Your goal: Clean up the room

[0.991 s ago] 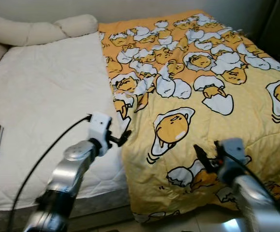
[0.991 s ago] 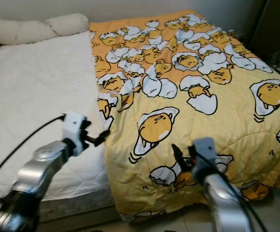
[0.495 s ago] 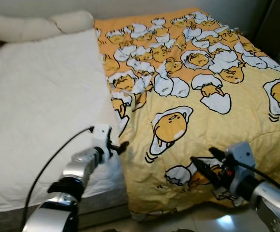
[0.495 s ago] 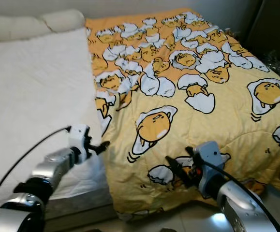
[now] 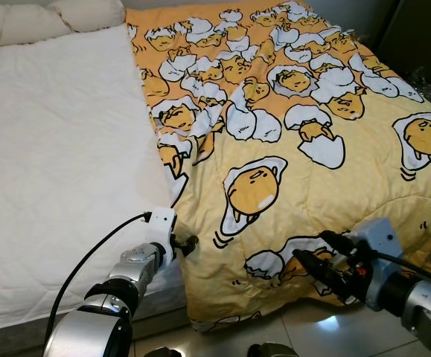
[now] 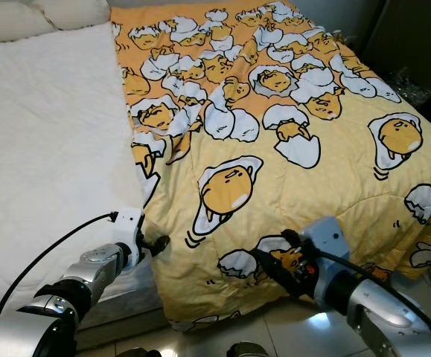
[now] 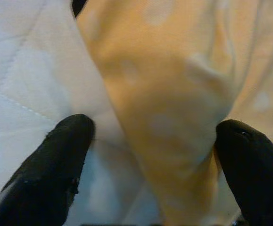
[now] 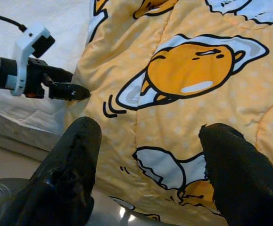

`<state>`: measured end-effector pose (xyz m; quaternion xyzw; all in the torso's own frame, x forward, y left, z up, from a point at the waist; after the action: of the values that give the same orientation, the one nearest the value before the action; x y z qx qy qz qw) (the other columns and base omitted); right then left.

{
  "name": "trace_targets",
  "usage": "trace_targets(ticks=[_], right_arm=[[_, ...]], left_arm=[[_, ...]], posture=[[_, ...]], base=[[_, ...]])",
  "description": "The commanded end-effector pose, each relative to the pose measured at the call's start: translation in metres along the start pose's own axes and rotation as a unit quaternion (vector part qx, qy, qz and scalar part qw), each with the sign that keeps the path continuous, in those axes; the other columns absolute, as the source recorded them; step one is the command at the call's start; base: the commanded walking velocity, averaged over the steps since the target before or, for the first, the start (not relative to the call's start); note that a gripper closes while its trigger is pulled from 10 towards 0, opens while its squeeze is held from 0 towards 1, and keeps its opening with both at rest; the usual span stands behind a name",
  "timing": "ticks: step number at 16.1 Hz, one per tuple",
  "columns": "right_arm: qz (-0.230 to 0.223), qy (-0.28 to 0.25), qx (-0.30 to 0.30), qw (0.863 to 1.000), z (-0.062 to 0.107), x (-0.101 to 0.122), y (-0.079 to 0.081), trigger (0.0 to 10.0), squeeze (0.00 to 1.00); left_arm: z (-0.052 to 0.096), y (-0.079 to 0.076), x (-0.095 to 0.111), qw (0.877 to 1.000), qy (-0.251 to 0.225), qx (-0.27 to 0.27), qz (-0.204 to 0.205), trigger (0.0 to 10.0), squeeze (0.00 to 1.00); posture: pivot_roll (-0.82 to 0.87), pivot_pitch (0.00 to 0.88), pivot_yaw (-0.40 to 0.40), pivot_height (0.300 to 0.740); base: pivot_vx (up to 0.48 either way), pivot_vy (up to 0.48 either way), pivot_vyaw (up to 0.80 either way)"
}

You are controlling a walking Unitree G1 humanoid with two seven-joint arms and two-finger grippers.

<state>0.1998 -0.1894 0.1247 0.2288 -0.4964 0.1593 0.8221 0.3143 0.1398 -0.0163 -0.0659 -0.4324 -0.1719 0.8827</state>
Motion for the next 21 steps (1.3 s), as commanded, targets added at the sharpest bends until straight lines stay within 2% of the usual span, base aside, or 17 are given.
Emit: trace_targets(ticks=[1, 6, 10, 12, 15, 21], right_arm=[[0.005, -0.004, 0.006, 1.000, 0.003, 0.006, -0.001, 10.0, 0.00], [0.017, 0.011, 0.036, 0.999, 0.000, 0.007, 0.001, 10.0, 0.00], [0.022, 0.011, 0.044, 0.999, -0.004, 0.007, 0.001, 10.0, 0.00], [0.018, 0.023, 0.078, 0.997, -0.004, 0.005, 0.008, 10.0, 0.00], [0.031, 0.017, 0.087, 0.996, -0.005, 0.007, 0.008, 10.0, 0.00], [0.032, 0.011, 0.093, 0.995, -0.009, 0.007, 0.008, 10.0, 0.00]], left_arm=[[0.000, 0.001, -0.003, 1.000, 0.006, 0.015, 0.011, 0.0, 0.00], [-0.001, -0.007, 0.003, 0.999, -0.036, -0.007, 0.036, 0.0, 0.00], [0.000, -0.008, 0.001, 0.999, -0.043, -0.010, 0.026, 0.0, 0.00], [0.001, -0.006, 0.000, 0.999, -0.043, -0.013, 0.017, 0.0, 0.00], [0.002, -0.002, 0.002, 0.999, -0.051, -0.007, 0.019, 0.0, 0.00], [0.001, -0.013, 0.002, 0.997, -0.060, -0.047, 0.021, 0.0, 0.00]], posture=[[-0.33, 0.130, 0.040, 0.740], [-0.31, 0.088, 0.036, 0.740], [-0.30, 0.069, 0.037, 0.740], [-0.29, 0.066, 0.035, 0.740], [-0.28, 0.051, 0.040, 0.740], [-0.28, 0.024, 0.059, 0.740]], base=[[0.000, 0.000, 0.00], [0.000, 0.000, 0.00], [0.000, 0.000, 0.00], [0.000, 0.000, 0.00], [0.000, 0.000, 0.00], [0.000, 0.000, 0.00]])
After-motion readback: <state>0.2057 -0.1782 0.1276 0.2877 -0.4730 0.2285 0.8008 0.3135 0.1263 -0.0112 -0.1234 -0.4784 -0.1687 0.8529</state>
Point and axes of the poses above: a point about 5 cm out from each wrist's last joint towards the gripper, its own z axis pointing back from the gripper into the wrist, its own x axis along the axis of the wrist's last joint, y = z × x, the point moved 2 cm from there along -z, pointing out of the wrist towards the gripper, and after that the axes turned 9 degrees about -z, right-handed, at the moved point
